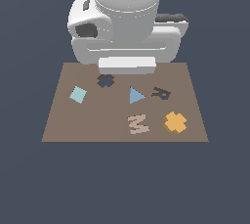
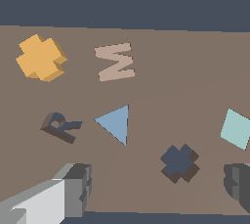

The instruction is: Insert a designated object into the corresponding slot on a board.

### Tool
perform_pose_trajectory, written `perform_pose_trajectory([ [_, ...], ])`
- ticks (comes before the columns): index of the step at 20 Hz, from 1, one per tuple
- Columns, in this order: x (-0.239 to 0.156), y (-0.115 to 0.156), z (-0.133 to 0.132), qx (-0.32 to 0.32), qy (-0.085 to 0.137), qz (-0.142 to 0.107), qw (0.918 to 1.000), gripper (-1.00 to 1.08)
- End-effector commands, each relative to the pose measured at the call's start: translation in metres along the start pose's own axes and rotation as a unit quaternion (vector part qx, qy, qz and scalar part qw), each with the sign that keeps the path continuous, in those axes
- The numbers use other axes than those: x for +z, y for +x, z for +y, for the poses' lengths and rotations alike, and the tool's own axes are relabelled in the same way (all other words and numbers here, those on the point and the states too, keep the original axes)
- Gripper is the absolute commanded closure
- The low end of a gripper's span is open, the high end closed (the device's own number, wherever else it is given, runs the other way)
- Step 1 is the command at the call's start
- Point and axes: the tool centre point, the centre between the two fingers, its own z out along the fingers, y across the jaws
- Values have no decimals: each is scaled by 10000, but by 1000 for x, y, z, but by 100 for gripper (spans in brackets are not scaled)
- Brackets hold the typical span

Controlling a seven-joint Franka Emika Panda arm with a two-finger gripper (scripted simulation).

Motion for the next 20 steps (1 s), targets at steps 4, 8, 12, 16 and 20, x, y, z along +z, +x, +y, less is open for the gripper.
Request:
perform_pose_trajectory([
  [4,1,2,-1,-30,0,2,10000,-92],
  [8,7,8,-7,-163,1,8,9999,-92],
  [12,17,21,-18,-403,3,20,9992,-92],
  [16,30,37,-34,-743,5,37,9972,-92],
  [20,48,56,-57,-1177,4,59,9930,-92],
])
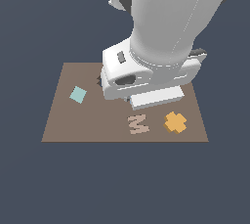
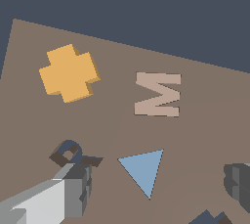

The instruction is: Insert a designated object into the corresponding slot on a board.

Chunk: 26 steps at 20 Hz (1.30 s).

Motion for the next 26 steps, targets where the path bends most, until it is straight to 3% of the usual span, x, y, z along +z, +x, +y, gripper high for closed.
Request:
perform_pose_trajectory([
  [1,12,15,-13,-295,1,14,9996,-92],
  [14,57,67,-73,-1462,-13,67,9892,-92],
  [26,64,75,-84,-1659,-18,75,9861,-92],
])
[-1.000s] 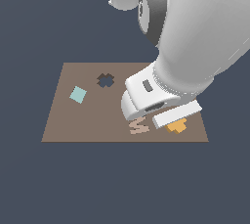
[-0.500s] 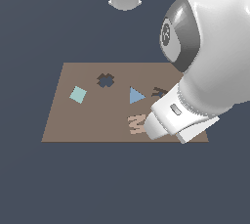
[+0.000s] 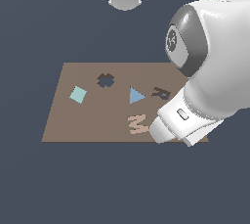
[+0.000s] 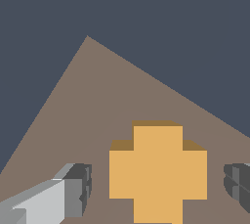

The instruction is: Insert a designated object into the corresponding slot on a board.

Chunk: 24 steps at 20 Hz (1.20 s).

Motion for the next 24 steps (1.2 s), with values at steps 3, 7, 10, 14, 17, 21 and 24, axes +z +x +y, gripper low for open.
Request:
perform_pose_trajectory([
  [3,2,0,0,0,0,0,10000,-92],
  [7,13,0,0,2,-1,1,10000,-92],
  [10,19,0,0,4,-2,1,10000,-92],
  [14,20,0,0,4,-2,1,10000,108],
  [17,20,0,0,4,-2,1,10000,108],
  [21,20,0,0,4,-2,1,10000,108],
  [24,19,0,1,12,-5,2,10000,108],
])
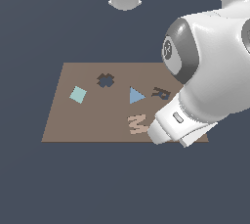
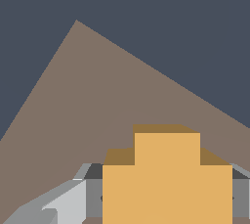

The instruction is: Insert a designated object into the corresponding slot on a board.

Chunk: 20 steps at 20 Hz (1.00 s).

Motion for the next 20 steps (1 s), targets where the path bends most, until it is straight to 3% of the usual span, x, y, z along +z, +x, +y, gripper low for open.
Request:
perform_pose_trajectory([
  [1,0,0,1,17,-1,0,10000,108],
  [13,-1,4,24,896,1,1,9960,108],
  [20,-2,2,55,1998,2,2,9798,108],
])
